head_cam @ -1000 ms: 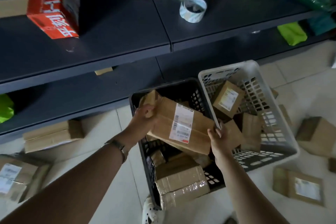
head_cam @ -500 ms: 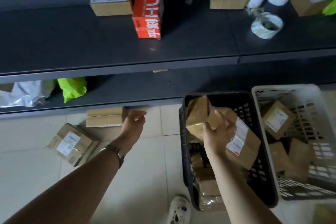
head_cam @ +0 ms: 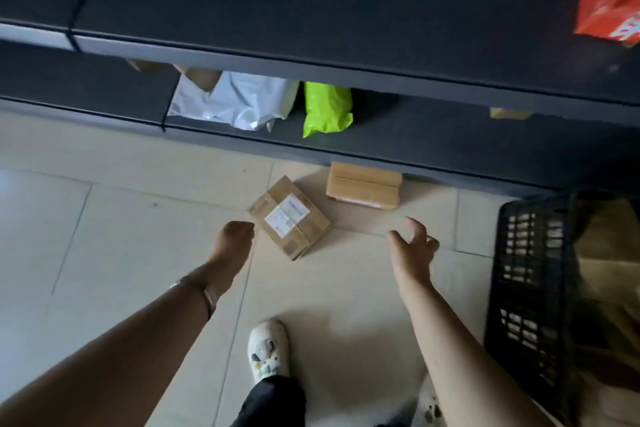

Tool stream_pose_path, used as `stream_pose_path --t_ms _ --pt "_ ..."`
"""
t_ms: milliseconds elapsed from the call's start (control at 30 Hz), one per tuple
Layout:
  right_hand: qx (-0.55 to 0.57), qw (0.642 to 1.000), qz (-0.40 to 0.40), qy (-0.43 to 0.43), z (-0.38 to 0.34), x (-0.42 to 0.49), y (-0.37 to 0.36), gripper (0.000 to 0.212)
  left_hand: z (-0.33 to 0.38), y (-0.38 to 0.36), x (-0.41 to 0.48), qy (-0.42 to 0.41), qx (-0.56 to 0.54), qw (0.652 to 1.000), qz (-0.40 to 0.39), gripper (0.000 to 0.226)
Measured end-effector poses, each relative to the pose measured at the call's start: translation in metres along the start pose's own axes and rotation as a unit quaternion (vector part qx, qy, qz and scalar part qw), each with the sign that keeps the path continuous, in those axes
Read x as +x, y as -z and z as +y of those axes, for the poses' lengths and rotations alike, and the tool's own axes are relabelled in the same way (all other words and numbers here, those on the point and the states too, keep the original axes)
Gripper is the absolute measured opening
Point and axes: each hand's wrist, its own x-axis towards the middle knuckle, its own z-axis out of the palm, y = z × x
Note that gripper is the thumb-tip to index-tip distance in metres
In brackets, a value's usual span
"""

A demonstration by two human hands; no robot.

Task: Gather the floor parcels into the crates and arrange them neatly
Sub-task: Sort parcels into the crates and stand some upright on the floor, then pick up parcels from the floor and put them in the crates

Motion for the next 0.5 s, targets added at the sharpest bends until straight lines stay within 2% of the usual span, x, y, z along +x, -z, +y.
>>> stream_pose_path --t_ms 133,233,300,400,500 --pt "-0.032 0.997 -0.059 -0.032 0.001 -0.001 -0.088 0.046 -0.034 0.058 0.05 0.025 -0.031 0.999 0.025 0.024" --pt "-0.057 0.993 -0.076 -0.068 0.012 0.012 -0.135 0.049 -0.06 0.061 0.084 0.049 -0.043 0.998 0.018 0.006" --pt "-0.051 0.992 -0.068 -0.097 0.023 0.026 -0.16 0.051 -0.073 0.05 0.108 0.048 -0.051 0.997 0.007 0.004" --pt "-0.004 0.987 -0.061 -0.15 0.046 0.052 -0.195 0.058 -0.09 0.018 0.148 0.031 -0.049 0.998 -0.017 0.029" --pt "0.048 0.983 -0.057 -0.17 0.063 0.075 -0.224 0.068 -0.1 -0.014 0.186 0.019 -0.003 1.0 -0.024 0.041"
